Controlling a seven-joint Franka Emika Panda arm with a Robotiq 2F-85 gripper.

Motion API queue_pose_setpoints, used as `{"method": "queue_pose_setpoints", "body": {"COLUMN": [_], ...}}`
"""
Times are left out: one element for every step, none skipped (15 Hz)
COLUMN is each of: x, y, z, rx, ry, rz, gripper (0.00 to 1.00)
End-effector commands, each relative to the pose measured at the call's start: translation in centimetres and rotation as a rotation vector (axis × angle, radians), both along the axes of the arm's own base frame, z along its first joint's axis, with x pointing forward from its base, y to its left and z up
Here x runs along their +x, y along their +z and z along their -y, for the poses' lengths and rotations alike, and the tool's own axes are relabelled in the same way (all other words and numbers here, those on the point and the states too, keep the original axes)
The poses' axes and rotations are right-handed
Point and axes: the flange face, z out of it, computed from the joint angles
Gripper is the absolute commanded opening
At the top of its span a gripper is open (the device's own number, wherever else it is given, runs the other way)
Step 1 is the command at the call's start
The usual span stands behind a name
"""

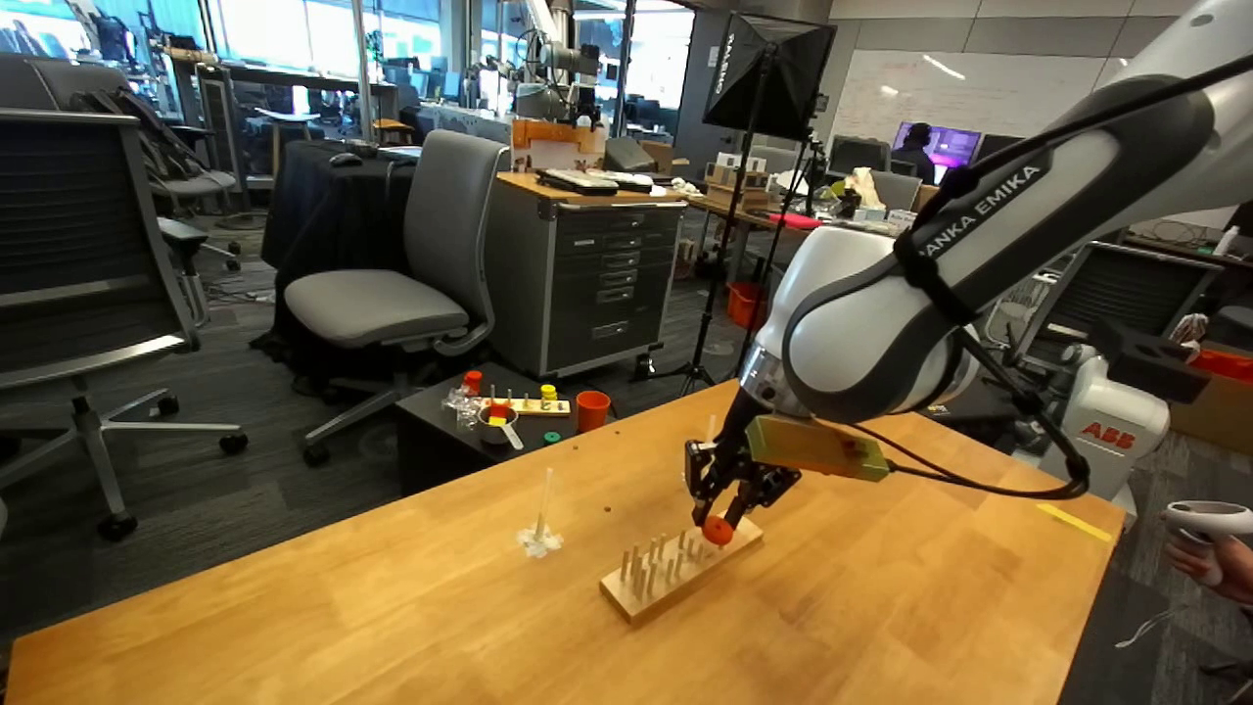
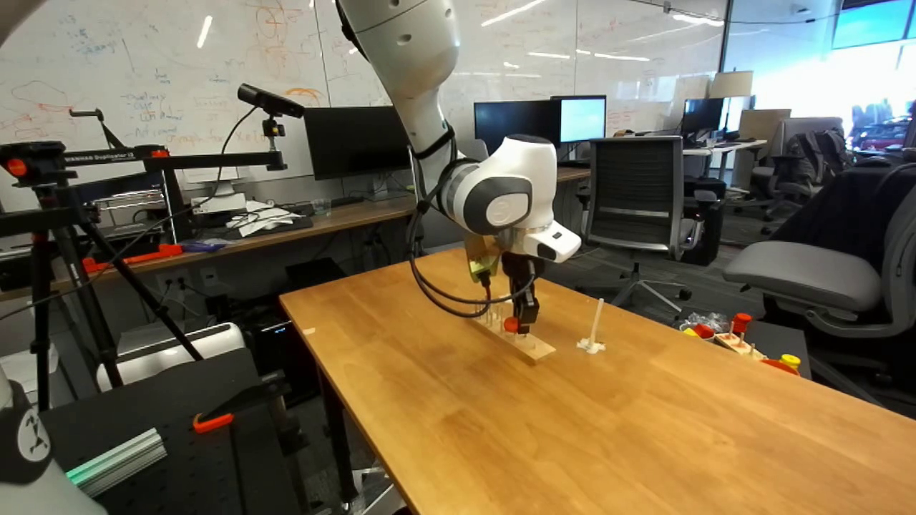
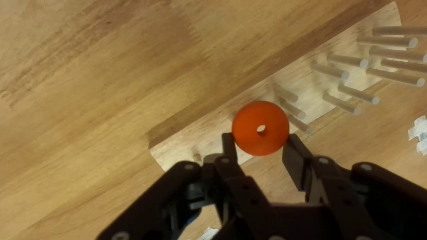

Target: Place the orange ring on the wooden stand

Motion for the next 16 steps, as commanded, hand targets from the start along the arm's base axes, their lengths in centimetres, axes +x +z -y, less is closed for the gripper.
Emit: {"method": "queue_pose_setpoints", "body": {"x": [0.4,0.4,0.4,0.4,0.4,0.5,0.5,0.5,0.5,0.5,0.5,0.5,0.5,0.5,0.5,0.5], "y": [-0.1,-0.2,-0.2,-0.2,-0.2,-0.2,-0.2,-0.2,-0.3,-0.4,-0.4,-0.5,-0.6,-0.6,-0.7,-0.7], "z": [0.0,0.2,0.3,0.5,0.6,0.7,0.8,0.9,1.0,1.1,1.2,1.3,1.2,1.2,1.2,1.0], "rx": [0.010,0.006,0.006,0.006,0.003,0.000,-0.002,-0.002,-0.004,-0.004,-0.004,-0.001,-0.001,0.000,0.002,0.005], "ry": [-0.006,-0.006,-0.009,-0.010,-0.011,-0.011,-0.012,-0.014,-0.014,-0.016,-0.017,-0.018,-0.018,-0.018,-0.018,-0.018], "rz": [-0.013,-0.013,-0.014,-0.015,-0.015,-0.014,-0.015,-0.014,-0.015,-0.016,-0.017,-0.017,-0.018,-0.018,-0.019,-0.019], "gripper": [0.16,0.16,0.16,0.16,0.16,0.16,0.16,0.16,0.16,0.16,0.16,0.16,0.16,0.16,0.16,0.16]}}
